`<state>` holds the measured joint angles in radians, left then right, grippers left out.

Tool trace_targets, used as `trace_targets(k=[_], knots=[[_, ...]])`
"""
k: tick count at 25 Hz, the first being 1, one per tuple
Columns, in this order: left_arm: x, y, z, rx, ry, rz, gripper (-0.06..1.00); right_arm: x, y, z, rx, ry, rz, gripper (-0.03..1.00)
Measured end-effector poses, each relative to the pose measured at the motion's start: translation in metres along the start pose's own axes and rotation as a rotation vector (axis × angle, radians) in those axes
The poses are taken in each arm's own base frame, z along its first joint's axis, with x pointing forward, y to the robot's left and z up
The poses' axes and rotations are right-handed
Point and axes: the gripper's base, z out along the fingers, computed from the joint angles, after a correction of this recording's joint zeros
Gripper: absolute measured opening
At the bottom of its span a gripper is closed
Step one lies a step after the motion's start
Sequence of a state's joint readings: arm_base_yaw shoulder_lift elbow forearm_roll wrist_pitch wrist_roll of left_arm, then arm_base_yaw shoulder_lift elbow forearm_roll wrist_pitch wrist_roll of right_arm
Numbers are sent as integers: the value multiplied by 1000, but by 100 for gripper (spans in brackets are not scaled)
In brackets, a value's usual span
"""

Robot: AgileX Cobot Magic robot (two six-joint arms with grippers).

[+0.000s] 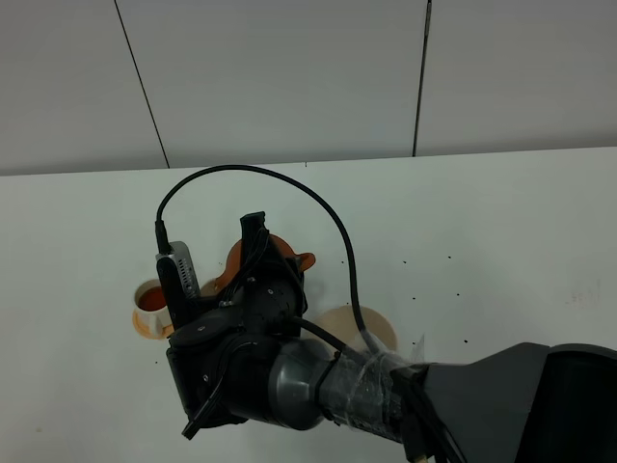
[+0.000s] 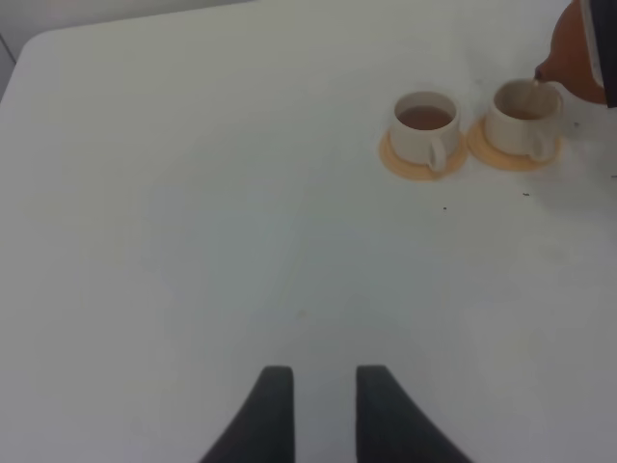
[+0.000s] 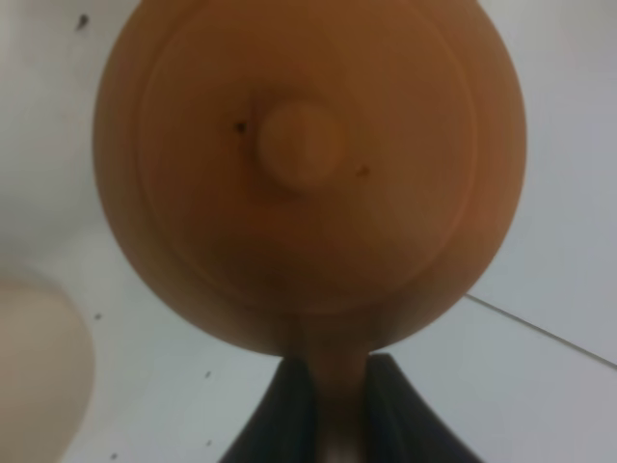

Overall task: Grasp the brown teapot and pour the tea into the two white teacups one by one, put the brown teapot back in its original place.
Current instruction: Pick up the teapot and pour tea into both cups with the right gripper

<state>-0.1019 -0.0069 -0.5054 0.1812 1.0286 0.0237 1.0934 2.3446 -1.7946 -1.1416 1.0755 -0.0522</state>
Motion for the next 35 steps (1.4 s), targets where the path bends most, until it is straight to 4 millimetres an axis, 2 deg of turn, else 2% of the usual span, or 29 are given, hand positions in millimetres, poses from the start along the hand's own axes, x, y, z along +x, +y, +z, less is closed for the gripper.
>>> trace_targets(k=[35], knots=[[0,0,0,0,0,-1,23,2,-4,0,45,27,-31,9]])
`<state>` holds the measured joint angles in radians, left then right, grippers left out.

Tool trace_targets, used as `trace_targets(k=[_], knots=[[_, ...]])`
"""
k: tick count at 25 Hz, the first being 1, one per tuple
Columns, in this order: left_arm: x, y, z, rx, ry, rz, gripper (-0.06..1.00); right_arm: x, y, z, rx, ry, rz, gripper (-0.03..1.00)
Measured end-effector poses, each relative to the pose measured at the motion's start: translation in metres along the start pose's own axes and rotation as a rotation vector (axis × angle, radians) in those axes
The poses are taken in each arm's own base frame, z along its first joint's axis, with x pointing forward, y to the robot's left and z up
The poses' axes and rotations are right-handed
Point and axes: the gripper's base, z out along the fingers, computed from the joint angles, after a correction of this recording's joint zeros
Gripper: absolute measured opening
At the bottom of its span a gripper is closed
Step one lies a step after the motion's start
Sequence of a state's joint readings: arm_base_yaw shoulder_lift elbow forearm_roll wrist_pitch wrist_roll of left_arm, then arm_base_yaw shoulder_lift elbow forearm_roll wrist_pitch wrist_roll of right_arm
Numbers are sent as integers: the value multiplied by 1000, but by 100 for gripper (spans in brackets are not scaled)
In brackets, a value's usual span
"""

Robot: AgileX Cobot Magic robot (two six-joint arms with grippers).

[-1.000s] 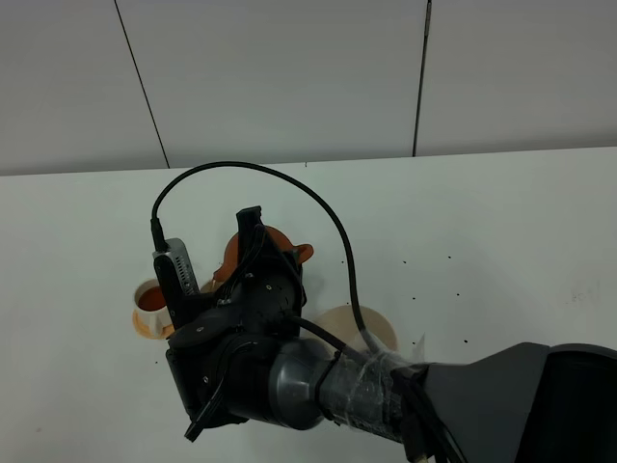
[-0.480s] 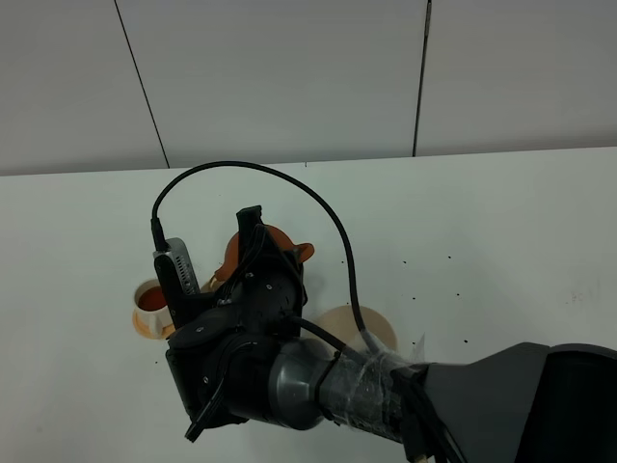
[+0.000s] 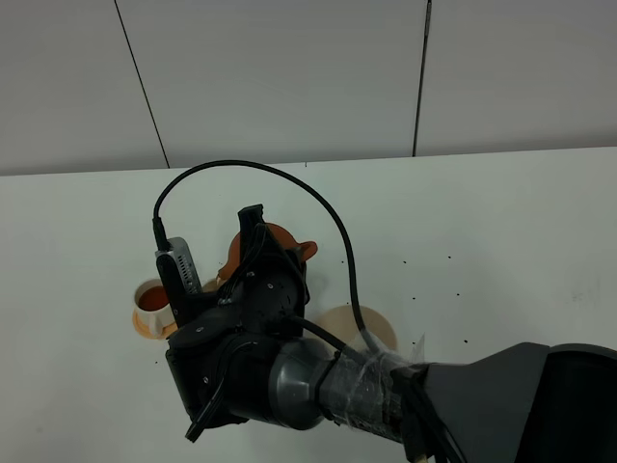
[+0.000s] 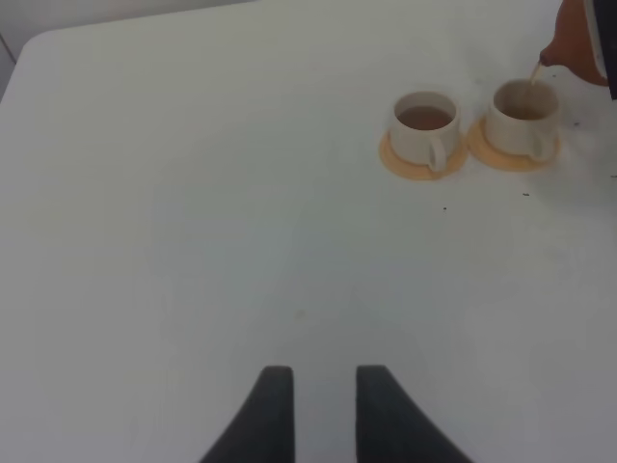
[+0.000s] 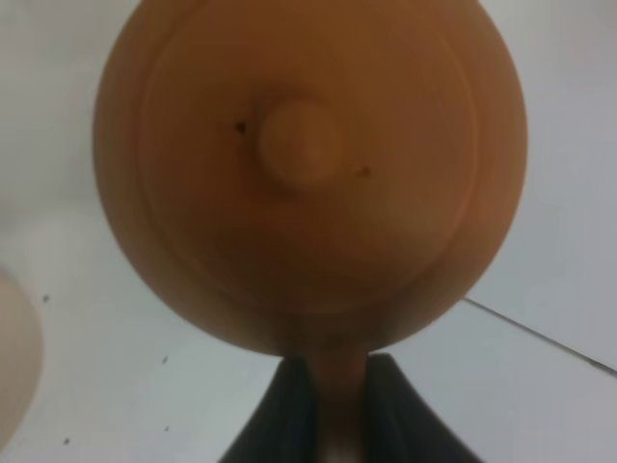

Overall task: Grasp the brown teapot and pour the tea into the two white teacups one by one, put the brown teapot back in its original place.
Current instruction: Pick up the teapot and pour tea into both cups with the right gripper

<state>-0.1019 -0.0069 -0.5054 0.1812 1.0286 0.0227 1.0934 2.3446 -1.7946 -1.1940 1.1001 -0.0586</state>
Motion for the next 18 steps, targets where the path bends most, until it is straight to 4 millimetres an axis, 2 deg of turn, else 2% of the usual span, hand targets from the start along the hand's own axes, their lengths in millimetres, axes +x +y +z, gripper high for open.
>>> trace_targets(k=[18], knots=[[0,0,0,0,0,0,23,1,-2,0,27,7,-17,9]])
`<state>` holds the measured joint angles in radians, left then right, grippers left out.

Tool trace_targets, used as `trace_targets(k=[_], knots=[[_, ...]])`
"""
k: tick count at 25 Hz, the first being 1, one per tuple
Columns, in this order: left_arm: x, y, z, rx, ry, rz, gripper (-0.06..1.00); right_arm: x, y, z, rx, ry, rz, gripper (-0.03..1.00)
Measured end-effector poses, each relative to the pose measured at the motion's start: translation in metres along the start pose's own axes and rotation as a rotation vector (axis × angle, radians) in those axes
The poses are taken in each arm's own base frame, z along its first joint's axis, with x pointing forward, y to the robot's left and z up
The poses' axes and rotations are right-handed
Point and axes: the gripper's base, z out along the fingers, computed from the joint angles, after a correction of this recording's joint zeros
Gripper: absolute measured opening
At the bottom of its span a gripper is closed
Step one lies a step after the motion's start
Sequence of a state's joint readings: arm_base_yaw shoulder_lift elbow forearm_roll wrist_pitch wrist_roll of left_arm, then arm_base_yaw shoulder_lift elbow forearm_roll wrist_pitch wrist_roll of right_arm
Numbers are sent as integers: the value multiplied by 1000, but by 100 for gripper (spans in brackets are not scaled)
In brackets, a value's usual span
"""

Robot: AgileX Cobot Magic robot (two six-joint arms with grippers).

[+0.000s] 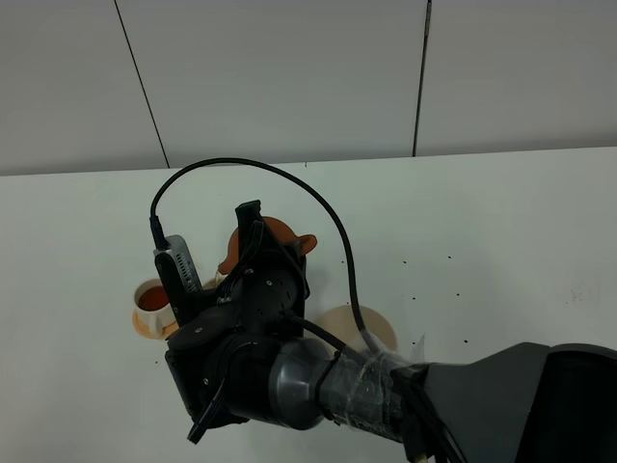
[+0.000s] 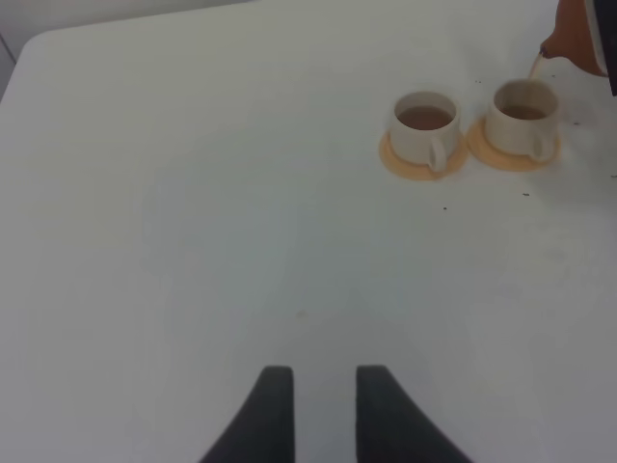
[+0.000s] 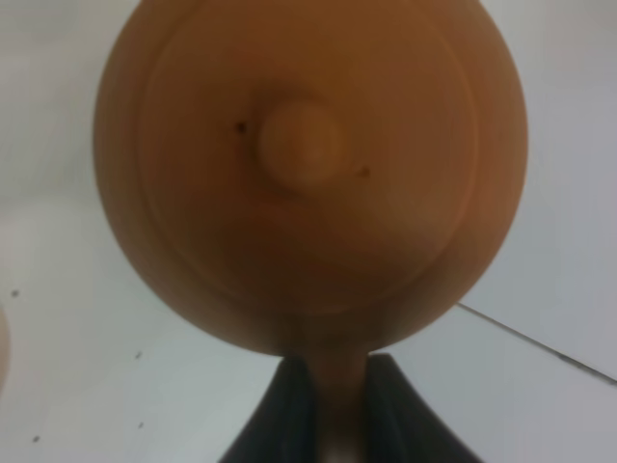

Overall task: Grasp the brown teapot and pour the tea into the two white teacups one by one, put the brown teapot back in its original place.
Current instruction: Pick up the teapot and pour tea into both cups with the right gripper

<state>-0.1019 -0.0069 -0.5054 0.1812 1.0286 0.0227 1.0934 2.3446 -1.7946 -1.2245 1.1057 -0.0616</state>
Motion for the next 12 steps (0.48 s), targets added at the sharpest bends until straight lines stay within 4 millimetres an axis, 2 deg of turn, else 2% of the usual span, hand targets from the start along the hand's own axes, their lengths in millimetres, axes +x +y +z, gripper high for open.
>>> trace_targets(k=[12], knots=[[0,0,0,0,0,0,23,1,0,0,2,7,-1,9]])
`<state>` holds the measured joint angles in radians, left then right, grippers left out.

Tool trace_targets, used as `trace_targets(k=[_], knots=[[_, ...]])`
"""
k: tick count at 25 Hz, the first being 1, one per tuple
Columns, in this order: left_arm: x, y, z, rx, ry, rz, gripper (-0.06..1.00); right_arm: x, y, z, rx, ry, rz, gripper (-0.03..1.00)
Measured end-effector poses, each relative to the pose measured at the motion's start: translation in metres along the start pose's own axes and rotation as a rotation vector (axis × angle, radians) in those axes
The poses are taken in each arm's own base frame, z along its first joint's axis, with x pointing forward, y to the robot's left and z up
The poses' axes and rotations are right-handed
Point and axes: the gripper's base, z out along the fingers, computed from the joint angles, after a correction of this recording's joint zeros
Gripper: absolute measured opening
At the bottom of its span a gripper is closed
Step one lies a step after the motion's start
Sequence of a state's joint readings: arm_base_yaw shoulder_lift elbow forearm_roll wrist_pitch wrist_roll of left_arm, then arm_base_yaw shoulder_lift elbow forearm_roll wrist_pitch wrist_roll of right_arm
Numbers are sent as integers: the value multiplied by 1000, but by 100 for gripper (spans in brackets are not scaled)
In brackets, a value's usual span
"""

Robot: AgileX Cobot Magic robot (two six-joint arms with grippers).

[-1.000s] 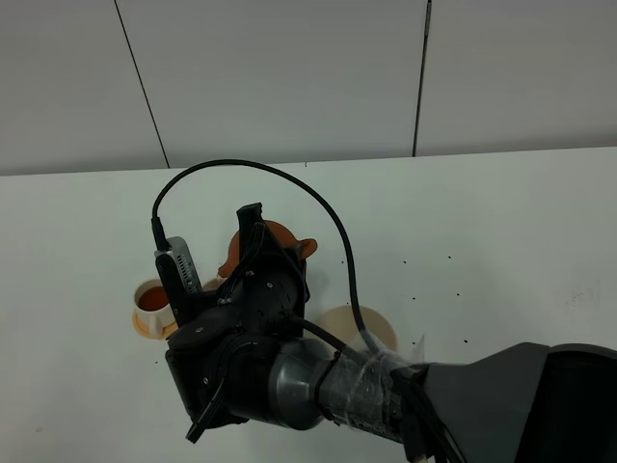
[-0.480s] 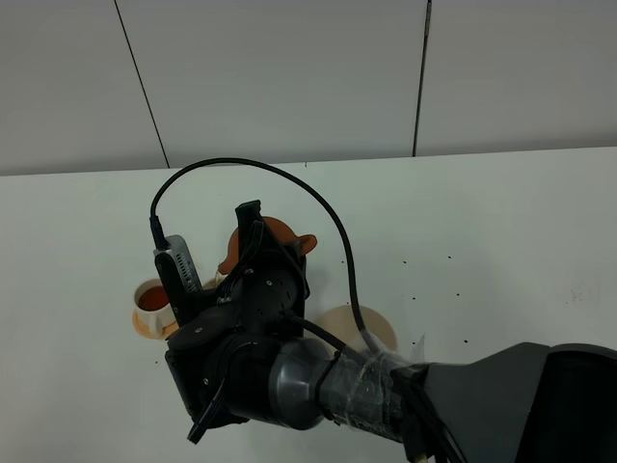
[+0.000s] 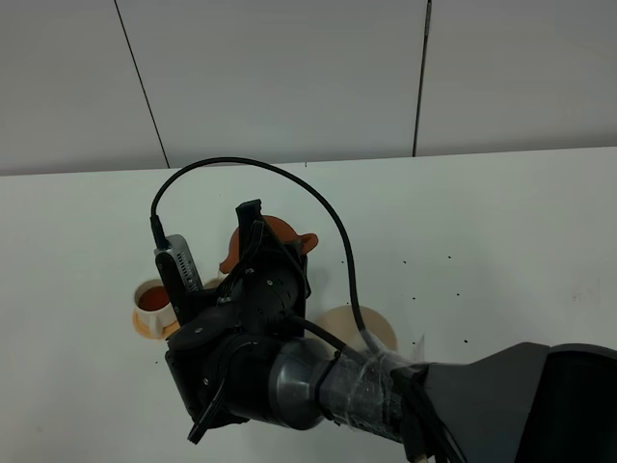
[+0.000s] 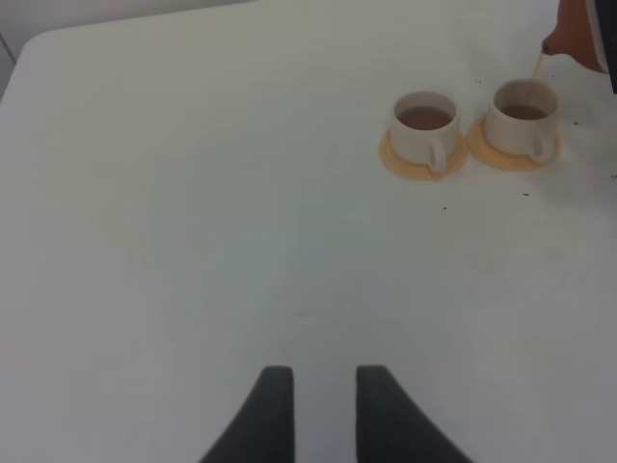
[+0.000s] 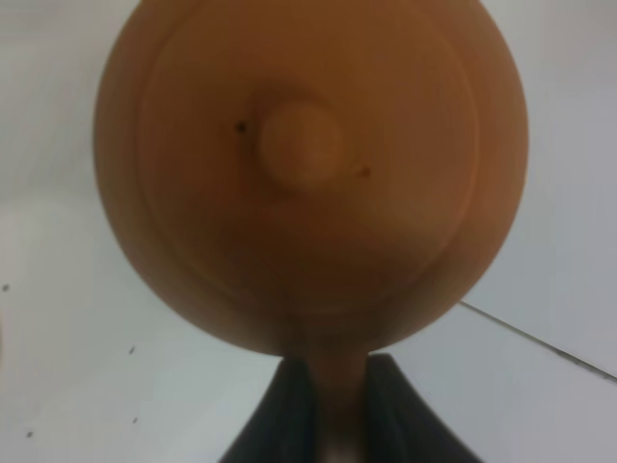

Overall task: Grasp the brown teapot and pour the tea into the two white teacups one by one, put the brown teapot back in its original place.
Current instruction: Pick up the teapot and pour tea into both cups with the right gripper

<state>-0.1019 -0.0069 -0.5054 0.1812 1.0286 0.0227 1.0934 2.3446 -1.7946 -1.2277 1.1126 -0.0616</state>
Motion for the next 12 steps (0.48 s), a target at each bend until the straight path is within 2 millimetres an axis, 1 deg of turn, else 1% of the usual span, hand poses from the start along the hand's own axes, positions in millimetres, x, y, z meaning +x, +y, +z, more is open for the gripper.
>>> trace_targets(k=[12], knots=[[0,0,0,0,0,0,23,1,0,0,0,8,0,9]])
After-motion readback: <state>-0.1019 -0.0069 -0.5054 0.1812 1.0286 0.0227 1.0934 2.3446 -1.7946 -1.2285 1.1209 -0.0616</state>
